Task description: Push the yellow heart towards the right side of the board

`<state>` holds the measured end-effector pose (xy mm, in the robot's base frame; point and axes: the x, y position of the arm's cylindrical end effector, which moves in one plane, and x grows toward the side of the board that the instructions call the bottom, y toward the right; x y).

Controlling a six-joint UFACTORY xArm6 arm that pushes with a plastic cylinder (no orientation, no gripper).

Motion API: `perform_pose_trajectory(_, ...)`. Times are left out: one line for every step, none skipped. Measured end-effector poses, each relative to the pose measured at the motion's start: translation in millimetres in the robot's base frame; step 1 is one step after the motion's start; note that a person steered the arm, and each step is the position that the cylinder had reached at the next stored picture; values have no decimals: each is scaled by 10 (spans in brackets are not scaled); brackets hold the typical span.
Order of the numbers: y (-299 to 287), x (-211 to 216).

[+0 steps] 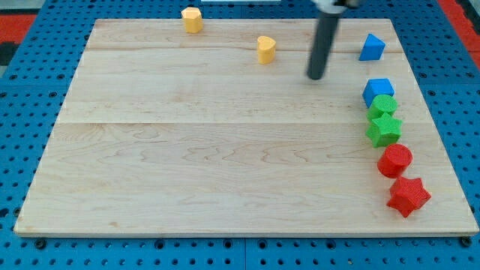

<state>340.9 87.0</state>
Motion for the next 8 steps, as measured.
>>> perform_pose_trajectory(-858,0)
perform_pose_trajectory(-1012,-512)
perform_pose_trajectory(-988,-975)
perform_pose_trajectory(-424,-795)
perform_pose_trajectory(120,-599)
perform_pose_trajectory(-123,-584)
perform_pose_trajectory(-361,-516)
perform_pose_trajectory(-568,-465)
